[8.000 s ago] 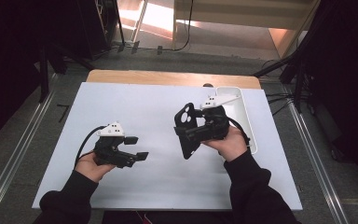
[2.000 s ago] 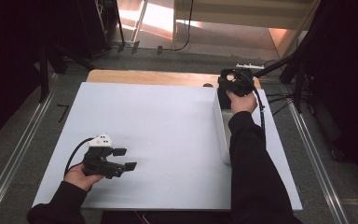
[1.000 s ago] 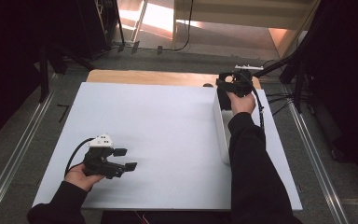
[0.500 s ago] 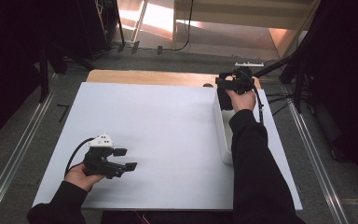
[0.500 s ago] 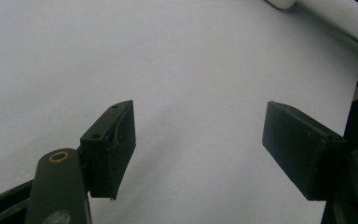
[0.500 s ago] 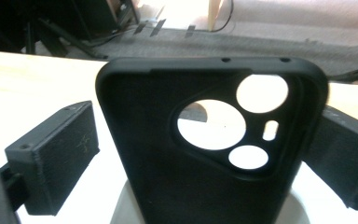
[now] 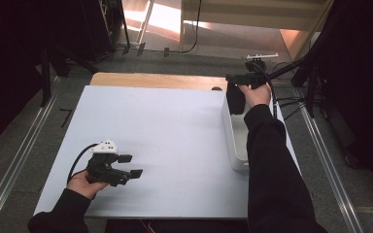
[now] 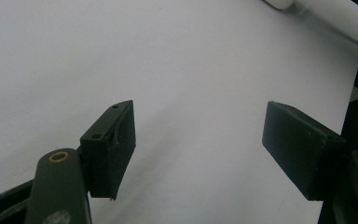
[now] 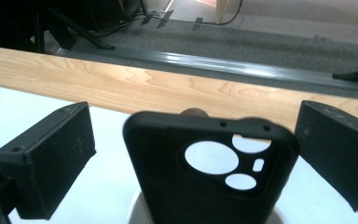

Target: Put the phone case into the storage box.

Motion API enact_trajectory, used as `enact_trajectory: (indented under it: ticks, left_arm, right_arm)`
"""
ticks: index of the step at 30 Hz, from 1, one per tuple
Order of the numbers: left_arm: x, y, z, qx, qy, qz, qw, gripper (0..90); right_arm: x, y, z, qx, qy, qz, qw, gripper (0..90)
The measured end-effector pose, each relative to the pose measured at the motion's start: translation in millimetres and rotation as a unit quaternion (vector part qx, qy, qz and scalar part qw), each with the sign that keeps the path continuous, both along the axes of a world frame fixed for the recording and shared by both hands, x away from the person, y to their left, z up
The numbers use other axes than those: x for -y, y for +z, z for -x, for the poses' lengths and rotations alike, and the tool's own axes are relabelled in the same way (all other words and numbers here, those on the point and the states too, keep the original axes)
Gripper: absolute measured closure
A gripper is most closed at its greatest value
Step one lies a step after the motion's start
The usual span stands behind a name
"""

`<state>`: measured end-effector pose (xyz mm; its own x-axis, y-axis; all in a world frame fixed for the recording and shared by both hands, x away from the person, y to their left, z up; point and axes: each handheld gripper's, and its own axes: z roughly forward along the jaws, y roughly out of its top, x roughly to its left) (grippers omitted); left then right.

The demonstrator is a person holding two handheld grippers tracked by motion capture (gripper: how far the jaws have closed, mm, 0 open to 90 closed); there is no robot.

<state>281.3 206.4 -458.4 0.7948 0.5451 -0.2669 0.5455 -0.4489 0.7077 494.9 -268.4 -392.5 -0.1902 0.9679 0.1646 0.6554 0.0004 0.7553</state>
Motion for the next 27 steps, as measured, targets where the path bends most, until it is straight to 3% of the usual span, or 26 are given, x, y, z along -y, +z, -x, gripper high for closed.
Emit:
enact_trajectory:
  ticks: [7,10,13,18,22,25,27]
  left_arm:
    - [0.8,-0.2,-0.4,-0.002,0.000,-0.001,1.0000,25.2]
    - [1.0,-0.2,-0.6,-0.003,0.000,-0.003,1.0000,25.2]
    - [0.7,-0.1,-0.7,-0.003,0.001,-0.002,1.0000,25.2]
    - [0.6,0.0,-1.1,-0.004,0.002,-0.003,1.0000,25.2]
    - [-0.2,0.3,-1.3,-0.004,0.001,-0.004,1.0000,25.2]
    - [-0.6,0.4,-1.6,-0.003,0.003,-0.003,1.0000,25.2]
    - [-0.9,0.4,-1.6,-0.004,0.002,-0.002,1.0000,25.2]
  right_arm:
    - [0.1,18.4,3.5,0.010,0.005,0.010,0.9999,0.0]
    - [0.6,26.6,7.2,0.018,-0.003,0.032,0.9993,0.0]
    - [2.4,33.6,9.1,0.016,0.002,0.016,0.9997,0.0]
    - [-0.1,43.7,13.0,0.007,0.017,0.017,0.9997,0.0]
    - [-3.7,48.3,17.5,0.003,0.043,0.002,0.9991,0.0]
    - [-6.6,50.8,21.1,-0.003,0.056,-0.001,0.9984,7.6]
    - [-8.4,52.9,23.7,-0.004,0.069,-0.007,0.9976,7.6]
